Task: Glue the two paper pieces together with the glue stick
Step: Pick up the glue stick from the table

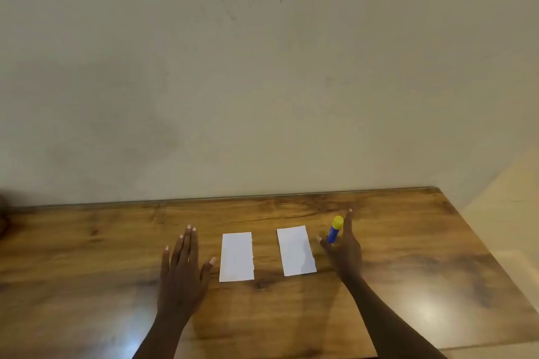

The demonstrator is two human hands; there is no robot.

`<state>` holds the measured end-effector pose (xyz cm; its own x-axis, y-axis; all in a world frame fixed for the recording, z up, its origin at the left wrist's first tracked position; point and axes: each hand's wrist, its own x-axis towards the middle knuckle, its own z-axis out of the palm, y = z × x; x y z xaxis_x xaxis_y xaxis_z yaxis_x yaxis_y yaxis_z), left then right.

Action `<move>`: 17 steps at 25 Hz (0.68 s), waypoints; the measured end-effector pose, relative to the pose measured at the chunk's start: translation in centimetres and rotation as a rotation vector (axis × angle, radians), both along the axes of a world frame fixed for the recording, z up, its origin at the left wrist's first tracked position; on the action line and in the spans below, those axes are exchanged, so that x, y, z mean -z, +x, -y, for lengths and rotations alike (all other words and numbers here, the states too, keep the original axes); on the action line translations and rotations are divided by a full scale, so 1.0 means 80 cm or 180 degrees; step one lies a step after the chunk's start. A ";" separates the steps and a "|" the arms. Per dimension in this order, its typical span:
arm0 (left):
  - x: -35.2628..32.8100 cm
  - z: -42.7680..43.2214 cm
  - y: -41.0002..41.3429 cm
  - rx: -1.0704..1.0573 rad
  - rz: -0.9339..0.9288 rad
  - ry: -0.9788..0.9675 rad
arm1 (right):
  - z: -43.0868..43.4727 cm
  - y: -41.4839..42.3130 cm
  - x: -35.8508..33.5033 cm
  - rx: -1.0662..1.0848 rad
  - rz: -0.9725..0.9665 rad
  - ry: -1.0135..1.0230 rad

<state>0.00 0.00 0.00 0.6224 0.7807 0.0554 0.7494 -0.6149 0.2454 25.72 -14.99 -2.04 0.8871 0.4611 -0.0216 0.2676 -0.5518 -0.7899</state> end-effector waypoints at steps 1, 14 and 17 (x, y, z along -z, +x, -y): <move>0.003 -0.003 0.000 -0.0069 0.0066 0.0086 | -0.004 0.004 -0.001 0.0020 0.0007 0.0060; -0.208 0.034 0.114 -0.0304 0.3350 -0.1479 | -0.072 -0.085 -0.183 -0.1105 0.0443 0.1666; -0.274 0.060 0.120 0.0069 0.3661 -0.1483 | -0.076 -0.119 -0.241 -0.1337 0.0664 0.2094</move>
<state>9.59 -4.78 21.89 0.4092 0.8625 0.2978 -0.0549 -0.3025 0.9516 16.23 -8.94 17.27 0.5928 0.6175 0.5170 0.5270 0.1880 -0.8288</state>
